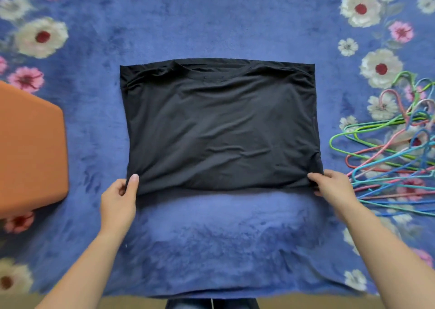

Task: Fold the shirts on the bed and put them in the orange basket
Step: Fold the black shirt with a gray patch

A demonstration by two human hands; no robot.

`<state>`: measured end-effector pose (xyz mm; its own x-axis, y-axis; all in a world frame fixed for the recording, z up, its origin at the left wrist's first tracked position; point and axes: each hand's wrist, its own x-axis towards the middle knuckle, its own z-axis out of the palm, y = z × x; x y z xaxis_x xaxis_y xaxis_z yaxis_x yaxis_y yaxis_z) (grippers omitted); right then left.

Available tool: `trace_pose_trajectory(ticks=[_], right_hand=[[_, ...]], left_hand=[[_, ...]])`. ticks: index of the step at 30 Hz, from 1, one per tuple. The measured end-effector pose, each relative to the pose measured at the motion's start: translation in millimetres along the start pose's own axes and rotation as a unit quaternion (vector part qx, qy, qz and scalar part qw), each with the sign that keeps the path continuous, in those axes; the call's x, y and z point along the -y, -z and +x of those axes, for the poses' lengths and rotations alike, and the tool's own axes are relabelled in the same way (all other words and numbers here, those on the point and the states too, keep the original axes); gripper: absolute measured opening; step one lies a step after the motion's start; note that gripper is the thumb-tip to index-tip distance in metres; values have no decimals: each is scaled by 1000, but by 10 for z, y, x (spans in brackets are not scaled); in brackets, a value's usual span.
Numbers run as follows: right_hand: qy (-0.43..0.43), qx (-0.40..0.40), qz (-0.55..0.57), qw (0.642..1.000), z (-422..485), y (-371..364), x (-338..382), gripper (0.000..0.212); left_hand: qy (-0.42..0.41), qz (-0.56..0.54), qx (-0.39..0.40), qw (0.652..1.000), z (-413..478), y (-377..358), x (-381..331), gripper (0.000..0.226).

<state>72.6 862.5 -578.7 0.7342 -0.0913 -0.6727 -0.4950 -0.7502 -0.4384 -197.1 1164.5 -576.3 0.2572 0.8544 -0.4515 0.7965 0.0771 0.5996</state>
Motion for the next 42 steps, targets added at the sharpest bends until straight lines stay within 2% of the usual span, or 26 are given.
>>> trace_pose_trajectory(ticks=[2, 4, 7, 11, 13, 16, 17, 18, 20, 23, 26, 29, 30, 33, 37, 38, 40, 42], right_hand=[[-41, 37, 78, 995, -18, 88, -29, 7], [-28, 40, 56, 997, -64, 167, -79, 7], [-2, 39, -1, 999, -195, 275, -150, 14], [-24, 85, -146, 985, -374, 311, -305, 39], [-46, 96, -226, 968, -447, 250, -347, 36], [5, 58, -403, 913, -534, 169, -269, 10], [29, 29, -443, 895, -555, 147, -197, 6], [55, 1, -462, 885, -561, 114, -117, 12], [122, -28, -435, 891, -533, 2, 96, 16], [204, -5, -309, 929, -367, -258, 474, 32], [264, 32, -162, 950, -189, -531, 897, 46], [278, 53, -113, 952, 57, -767, 1248, 50], [268, 57, -107, 956, 159, -837, 1332, 45], [268, 10, -83, 960, 343, -909, 1500, 8], [277, -39, 1, 960, 423, -948, 1512, 4], [278, -51, 10, 959, 417, -979, 1466, 6], [289, -72, 19, 954, 320, -1081, 1333, 23], [381, -99, -38, 919, 142, -1247, 1150, 41]], left_hand=[[-3, -31, 12, 999, 60, 123, -27, 46], [16, -84, 43, 995, 89, 230, -14, 37], [42, -101, 69, 992, 77, 439, 139, 30], [50, 28, 89, 994, -80, 672, 420, 44], [78, 47, 98, 991, -186, 683, 537, 37], [73, 115, 80, 987, -244, 561, 519, 14], [58, 159, 51, 984, -221, 496, 462, 13], [33, 196, 17, 980, -181, 425, 399, 23], [-29, 214, -30, 976, -65, 270, 176, 38], [-128, 178, -34, 975, 223, 2, -227, 42], [-145, 94, -18, 985, 520, -246, -718, 46], [-141, 79, 5, 987, 857, -455, -1029, 46], [-148, 81, 14, 986, 967, -518, -1089, 41], [-162, 42, 3, 986, 1141, -628, -1196, 16], [-175, -43, -30, 983, 1176, -731, -1198, 7], [-184, -41, -25, 982, 1153, -745, -1176, 10], [-220, -10, -6, 976, 1051, -779, -1091, 33], [-319, 69, -2, 945, 834, -839, -943, 50]])
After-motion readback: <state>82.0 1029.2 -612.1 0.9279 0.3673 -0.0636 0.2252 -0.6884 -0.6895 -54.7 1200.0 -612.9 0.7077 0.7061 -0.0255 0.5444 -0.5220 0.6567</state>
